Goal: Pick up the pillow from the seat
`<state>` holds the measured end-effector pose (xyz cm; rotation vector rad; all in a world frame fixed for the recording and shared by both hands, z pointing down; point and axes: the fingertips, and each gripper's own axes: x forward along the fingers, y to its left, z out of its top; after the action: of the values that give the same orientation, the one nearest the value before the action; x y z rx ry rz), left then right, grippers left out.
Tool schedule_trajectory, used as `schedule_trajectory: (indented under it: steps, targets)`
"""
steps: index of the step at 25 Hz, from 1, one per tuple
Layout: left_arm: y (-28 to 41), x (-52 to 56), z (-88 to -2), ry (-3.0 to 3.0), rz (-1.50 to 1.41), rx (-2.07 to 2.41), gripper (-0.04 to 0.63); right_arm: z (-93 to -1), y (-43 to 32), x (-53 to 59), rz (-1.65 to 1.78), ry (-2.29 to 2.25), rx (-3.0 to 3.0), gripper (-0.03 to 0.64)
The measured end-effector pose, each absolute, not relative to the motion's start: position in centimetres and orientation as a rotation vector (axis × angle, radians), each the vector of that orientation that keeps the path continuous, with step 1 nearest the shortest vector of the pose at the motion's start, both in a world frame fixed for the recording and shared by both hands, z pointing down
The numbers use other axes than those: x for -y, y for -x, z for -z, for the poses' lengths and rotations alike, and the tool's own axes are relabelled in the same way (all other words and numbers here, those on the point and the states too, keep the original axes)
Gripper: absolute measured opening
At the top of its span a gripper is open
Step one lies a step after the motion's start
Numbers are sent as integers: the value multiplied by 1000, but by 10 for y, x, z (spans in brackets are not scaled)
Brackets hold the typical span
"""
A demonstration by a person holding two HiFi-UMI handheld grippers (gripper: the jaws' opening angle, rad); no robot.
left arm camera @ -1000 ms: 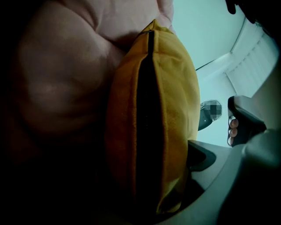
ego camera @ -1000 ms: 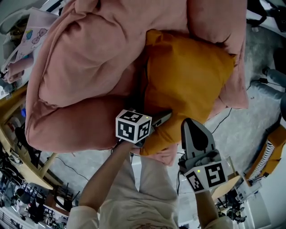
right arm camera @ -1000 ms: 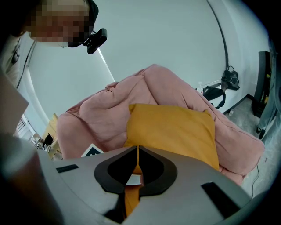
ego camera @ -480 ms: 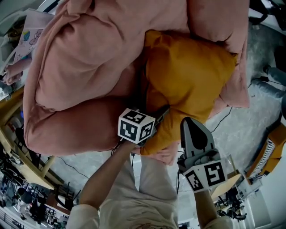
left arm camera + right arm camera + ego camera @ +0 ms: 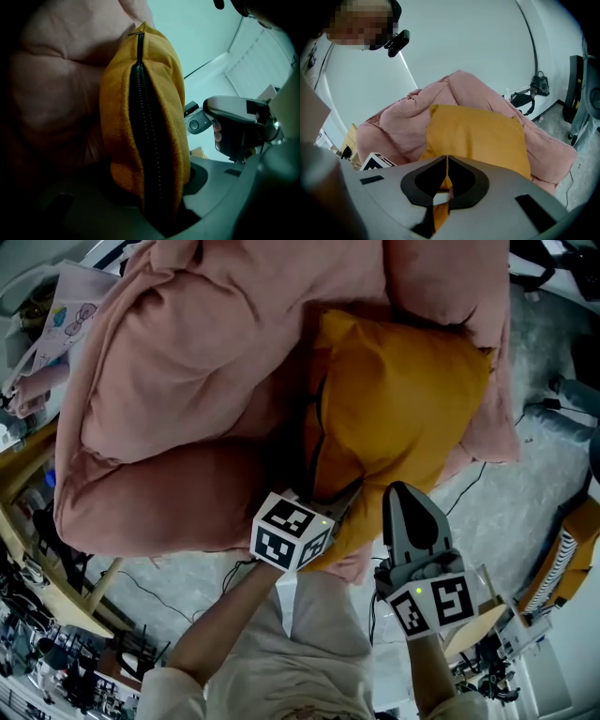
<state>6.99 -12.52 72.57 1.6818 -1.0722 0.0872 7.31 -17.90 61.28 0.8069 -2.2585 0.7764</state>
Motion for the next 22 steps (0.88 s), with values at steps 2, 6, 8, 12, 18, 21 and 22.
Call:
schedule_trajectory:
  steps: [2, 6, 8, 12, 18, 21, 22]
  targets:
    - [-72, 125, -721, -1670, -83, 1071, 176, -610, -78, 179, -781, -823, 2256, 23]
    - [-76, 122, -712, -1677, -84, 1064, 176, -603, -87, 177, -784, -850, 2260, 23]
    - [-79, 120, -706, -1683, -67, 1047, 176, -598, -89, 176, -781, -861, 2267, 23]
    - [-82, 115, -695, -1684, -51, 1029, 176, -585, -96, 172, -782, -891, 2277, 23]
    - [-90, 106, -666, -1702, -57, 1035, 175, -568, -108, 165, -780, -932, 2286, 23]
    - [-92, 100, -655, -1701, -48, 1020, 178, -562, -114, 164, -780, -961, 2284, 23]
    - [-92, 99, -653, -1698, -50, 1019, 178, -559, -117, 163, -782, -972, 2282, 23]
